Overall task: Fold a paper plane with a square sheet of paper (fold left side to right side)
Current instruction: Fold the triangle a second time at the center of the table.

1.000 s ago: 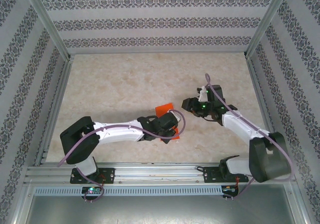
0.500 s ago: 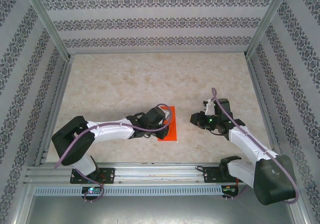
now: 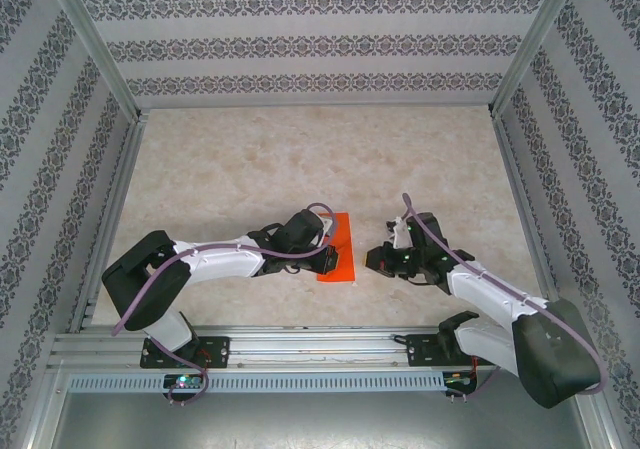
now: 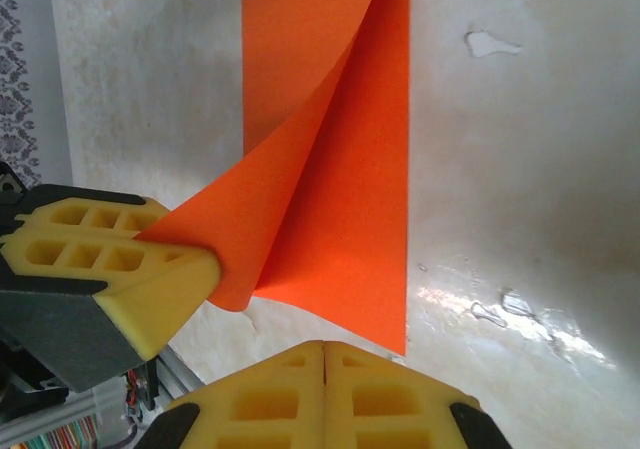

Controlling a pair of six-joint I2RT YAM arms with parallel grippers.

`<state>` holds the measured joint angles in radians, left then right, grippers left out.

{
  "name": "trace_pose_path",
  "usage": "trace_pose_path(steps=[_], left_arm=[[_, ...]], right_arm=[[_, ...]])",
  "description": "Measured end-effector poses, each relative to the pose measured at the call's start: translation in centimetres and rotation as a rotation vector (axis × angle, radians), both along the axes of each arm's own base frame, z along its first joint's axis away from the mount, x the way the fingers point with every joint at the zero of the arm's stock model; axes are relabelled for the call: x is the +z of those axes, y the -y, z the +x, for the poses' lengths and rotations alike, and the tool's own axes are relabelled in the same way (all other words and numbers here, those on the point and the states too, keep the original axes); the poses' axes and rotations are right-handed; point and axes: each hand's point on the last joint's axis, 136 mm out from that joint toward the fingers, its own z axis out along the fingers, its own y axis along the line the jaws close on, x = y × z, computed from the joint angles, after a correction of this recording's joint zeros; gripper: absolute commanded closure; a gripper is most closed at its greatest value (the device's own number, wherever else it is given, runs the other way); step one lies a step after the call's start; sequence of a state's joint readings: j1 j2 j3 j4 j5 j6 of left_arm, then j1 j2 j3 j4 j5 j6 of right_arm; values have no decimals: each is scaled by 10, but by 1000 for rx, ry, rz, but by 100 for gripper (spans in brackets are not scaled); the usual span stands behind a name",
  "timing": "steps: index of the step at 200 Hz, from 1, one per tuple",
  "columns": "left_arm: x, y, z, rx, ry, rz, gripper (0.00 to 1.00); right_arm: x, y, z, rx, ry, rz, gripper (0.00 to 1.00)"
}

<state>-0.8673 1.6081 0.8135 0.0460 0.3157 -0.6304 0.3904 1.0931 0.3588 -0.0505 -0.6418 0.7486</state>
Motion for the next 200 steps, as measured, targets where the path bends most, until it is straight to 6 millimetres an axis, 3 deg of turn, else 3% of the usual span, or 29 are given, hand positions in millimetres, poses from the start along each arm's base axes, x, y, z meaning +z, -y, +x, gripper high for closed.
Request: trace_pose_path(steps=[64,200], left_arm=[[0,-2,2,20,-31,-31,97],[-5,-9,3,28,-74,-57,95]], right_arm=[[-13,-24,-5,41,-19,-14,100],[-47,-37,-2,51,-98,-98,100]])
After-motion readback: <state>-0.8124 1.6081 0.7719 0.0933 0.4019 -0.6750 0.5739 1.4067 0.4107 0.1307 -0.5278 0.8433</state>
